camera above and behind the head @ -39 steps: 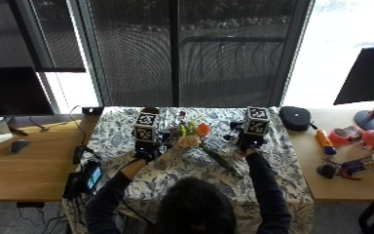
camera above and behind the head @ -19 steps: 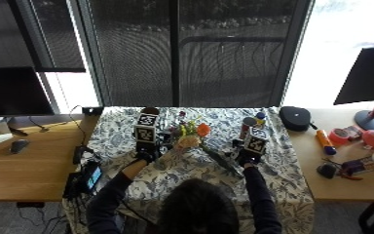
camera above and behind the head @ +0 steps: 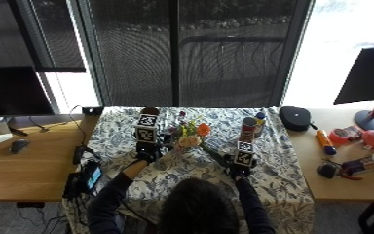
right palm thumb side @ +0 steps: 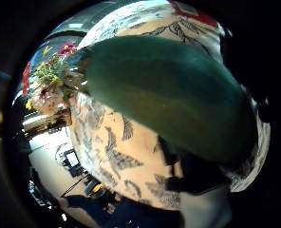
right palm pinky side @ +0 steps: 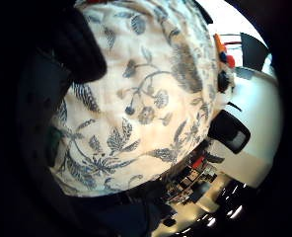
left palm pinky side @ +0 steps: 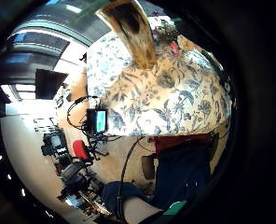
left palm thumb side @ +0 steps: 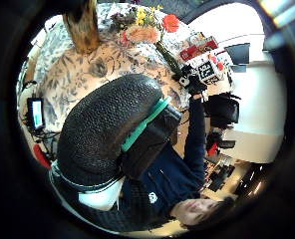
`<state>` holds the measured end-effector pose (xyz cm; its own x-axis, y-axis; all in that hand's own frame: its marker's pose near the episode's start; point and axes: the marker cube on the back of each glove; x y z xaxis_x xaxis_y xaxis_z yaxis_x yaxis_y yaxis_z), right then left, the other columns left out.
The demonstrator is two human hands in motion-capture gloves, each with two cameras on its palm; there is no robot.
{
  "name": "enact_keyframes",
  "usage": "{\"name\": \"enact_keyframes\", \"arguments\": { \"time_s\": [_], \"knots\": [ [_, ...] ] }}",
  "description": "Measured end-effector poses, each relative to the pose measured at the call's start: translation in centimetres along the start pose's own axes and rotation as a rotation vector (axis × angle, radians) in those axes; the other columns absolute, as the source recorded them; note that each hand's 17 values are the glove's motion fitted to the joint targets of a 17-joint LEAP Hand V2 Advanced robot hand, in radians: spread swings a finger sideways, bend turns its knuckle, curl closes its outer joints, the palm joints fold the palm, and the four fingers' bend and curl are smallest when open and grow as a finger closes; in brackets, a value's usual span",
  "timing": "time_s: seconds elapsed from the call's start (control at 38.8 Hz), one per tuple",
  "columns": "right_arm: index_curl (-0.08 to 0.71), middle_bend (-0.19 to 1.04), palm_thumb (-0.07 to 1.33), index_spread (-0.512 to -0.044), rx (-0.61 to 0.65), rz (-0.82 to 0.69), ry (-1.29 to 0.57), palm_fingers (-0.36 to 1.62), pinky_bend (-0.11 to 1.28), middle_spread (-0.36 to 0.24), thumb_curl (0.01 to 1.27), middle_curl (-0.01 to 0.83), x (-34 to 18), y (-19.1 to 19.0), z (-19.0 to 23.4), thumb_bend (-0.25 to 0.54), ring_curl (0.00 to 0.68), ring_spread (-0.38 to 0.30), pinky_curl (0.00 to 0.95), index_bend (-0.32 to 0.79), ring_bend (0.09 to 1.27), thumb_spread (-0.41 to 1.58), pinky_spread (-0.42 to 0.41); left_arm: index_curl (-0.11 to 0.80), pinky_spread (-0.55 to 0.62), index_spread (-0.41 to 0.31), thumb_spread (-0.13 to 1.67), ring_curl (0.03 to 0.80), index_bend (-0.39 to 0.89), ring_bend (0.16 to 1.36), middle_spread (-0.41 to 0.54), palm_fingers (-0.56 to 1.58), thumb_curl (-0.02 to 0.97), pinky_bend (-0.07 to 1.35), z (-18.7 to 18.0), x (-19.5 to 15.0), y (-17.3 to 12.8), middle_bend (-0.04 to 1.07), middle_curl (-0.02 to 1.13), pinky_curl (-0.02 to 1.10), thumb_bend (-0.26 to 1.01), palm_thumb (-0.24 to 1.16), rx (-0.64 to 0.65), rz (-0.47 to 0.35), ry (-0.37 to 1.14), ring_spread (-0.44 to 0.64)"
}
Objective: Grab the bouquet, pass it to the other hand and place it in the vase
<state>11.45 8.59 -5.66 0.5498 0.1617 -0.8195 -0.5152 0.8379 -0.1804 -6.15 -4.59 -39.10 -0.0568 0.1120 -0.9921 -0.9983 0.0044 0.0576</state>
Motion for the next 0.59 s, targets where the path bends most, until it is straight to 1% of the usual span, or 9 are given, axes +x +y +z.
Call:
{"name": "enact_keyframes", "arguments": {
  "time_s": [0.1,0.23,0.31,0.34,0.41,0.44,0.46,0.54,0.59],
  "knots": [
    [0.236,0.24,0.68,-0.21,0.187,0.08,0.01,1.06,0.55,-0.111,0.36,0.424,-0.4,-1.5,-0.1,0.089,0.369,-0.185,0.351,0.23,0.55,1.11,-0.157,0.348,0.27,-0.056,1.06,0.299,0.16,0.48,0.127,0.38,0.263,0.23,0.2,-0.1,-0.3,0.17,0.33,0.36,-0.02,0.0,0.005,-0.006,0.006,0.23],
    [0.314,0.21,0.84,-0.217,0.119,0.072,-0.034,1.14,0.5,-0.127,0.4,0.434,-1.2,-0.6,0.0,0.154,0.386,-0.203,0.367,0.33,0.5,1.11,-0.211,0.348,0.27,-0.056,1.06,0.3,0.16,0.47,0.127,0.38,0.264,0.23,0.7,-0.5,-0.9,0.17,0.33,0.36,-0.02,0.0,-0.003,0.002,-0.006,0.23],
    [0.34,0.24,0.93,-0.218,0.202,0.127,0.055,1.24,0.51,-0.151,0.42,0.452,-0.8,-0.8,-0.8,0.182,0.396,-0.214,0.375,0.33,0.5,1.1,-0.25,0.35,0.27,-0.056,1.06,0.301,0.16,0.47,0.127,0.38,0.264,0.23,0.7,-0.7,-1.0,0.17,0.33,0.36,-0.02,0.0,0.0,0.001,-0.008,0.23],
    [0.32,0.32,0.93,-0.222,0.269,0.147,0.098,1.4,0.52,-0.176,0.42,0.475,-0.6,-1.2,-1.2,0.18,0.421,-0.219,0.378,0.23,0.58,1.1,-0.274,0.35,0.27,-0.055,1.06,0.301,0.16,0.47,0.127,0.38,0.264,0.23,0.5,-0.7,-0.8,0.17,0.33,0.36,-0.02,0.0,0.0,0.0,-0.008,0.23],
    [0.329,0.44,0.94,-0.225,0.452,0.148,0.121,1.5,0.53,-0.19,0.42,0.512,-0.8,-2.7,-2.4,0.166,0.453,-0.224,0.389,0.15,0.7,1.11,-0.287,0.352,0.27,-0.056,1.06,0.301,0.16,0.47,0.127,0.39,0.264,0.23,-0.1,-0.7,0.0,0.17,0.33,0.36,-0.02,0.0,-0.004,-0.003,-0.007,0.23],
    [0.334,0.43,0.94,-0.226,0.491,0.144,0.1,1.46,0.54,-0.194,0.43,0.507,-0.9,-2.9,-2.7,0.165,0.448,-0.227,0.39,0.17,0.7,1.11,-0.298,0.352,0.27,-0.056,1.06,0.301,0.16,0.47,0.127,0.39,0.264,0.23,-0.4,-0.6,0.2,0.17,0.33,0.36,-0.02,0.0,-0.002,-0.001,-0.002,0.23],
    [0.327,0.5,0.94,-0.228,0.517,0.147,0.074,1.53,0.57,-0.195,0.43,0.537,-0.9,-2.8,-3.0,0.161,0.477,-0.222,0.41,0.14,0.77,1.12,-0.281,0.353,0.27,-0.056,1.06,0.3,0.16,0.47,0.127,0.39,0.264,0.23,-0.6,-0.5,0.4,0.17,0.33,0.36,-0.02,0.0,0.001,0.001,0.004,0.23],
    [0.359,0.61,0.91,-0.23,0.548,0.175,-0.041,1.56,0.64,-0.191,0.4,0.579,-0.6,-2.2,-4.0,0.121,0.509,-0.219,0.438,0.22,0.84,1.12,-0.266,0.355,0.27,-0.056,1.06,0.299,0.17,0.46,0.127,0.39,0.265,0.22,-1.0,-0.7,0.5,0.18,0.33,0.36,-0.02,0.0,0.009,0.0,0.006,0.23],
    [0.397,0.66,0.81,-0.23,0.533,0.158,-0.192,1.58,0.65,-0.189,0.37,0.601,-0.8,-1.7,-4.8,0.04,0.526,-0.212,0.452,0.32,0.86,1.09,-0.256,0.355,0.27,-0.056,1.06,0.3,0.16,0.46,0.127,0.39,0.265,0.22,-1.4,-0.9,0.5,0.17,0.33,0.36,-0.02,0.0,0.016,-0.003,0.014,0.23]
  ]
}}
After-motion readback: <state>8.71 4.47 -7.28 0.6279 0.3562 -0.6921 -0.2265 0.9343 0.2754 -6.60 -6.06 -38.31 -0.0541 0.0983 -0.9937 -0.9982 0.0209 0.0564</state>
